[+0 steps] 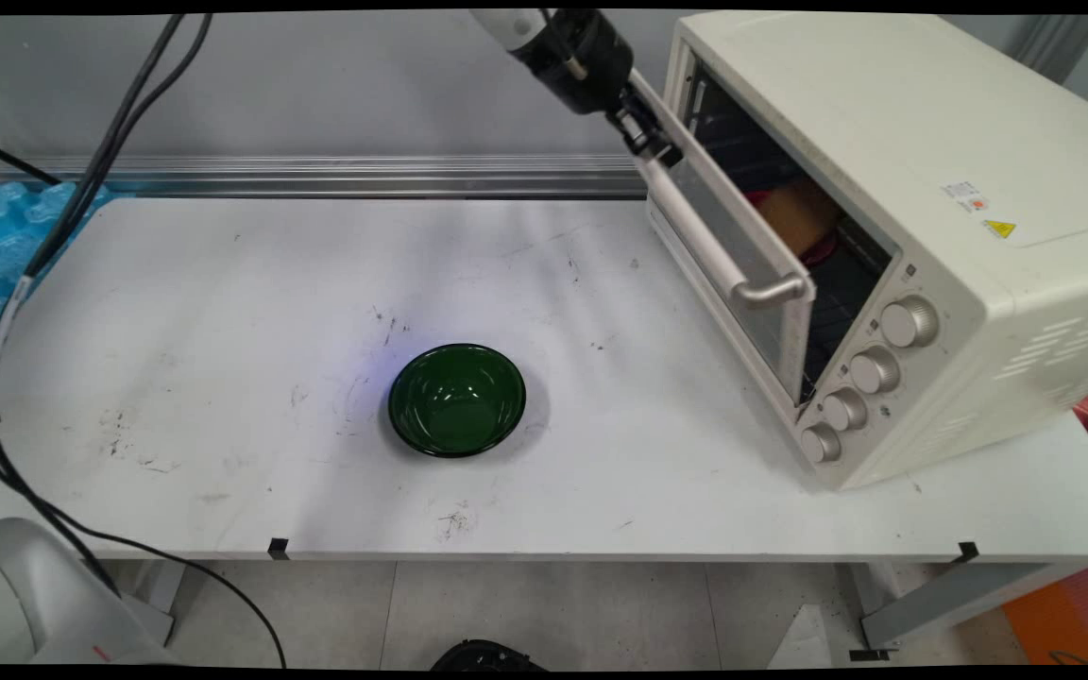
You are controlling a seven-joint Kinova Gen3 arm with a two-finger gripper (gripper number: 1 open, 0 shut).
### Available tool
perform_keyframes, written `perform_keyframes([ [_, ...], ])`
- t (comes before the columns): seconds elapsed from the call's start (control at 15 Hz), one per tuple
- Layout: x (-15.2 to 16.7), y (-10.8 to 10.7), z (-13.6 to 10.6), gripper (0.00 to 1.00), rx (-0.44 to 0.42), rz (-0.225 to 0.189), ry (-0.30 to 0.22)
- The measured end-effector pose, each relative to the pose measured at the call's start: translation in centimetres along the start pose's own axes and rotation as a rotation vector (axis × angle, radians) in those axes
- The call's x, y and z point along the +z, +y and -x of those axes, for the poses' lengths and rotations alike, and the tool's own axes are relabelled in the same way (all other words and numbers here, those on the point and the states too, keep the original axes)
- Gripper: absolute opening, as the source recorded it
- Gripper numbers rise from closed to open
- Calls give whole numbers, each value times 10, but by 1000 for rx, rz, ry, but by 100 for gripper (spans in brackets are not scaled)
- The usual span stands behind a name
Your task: Open the oven
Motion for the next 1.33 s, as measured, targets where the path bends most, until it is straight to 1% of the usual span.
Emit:
perform_keyframes([
  [0.33, -9, 5, 22, 0, -2, 11, -42],
  [0.73, -17, 11, 44, 0, 0, 18, -80],
  [1.33, -21, 14, 73, 0, -2, 13, -117],
])
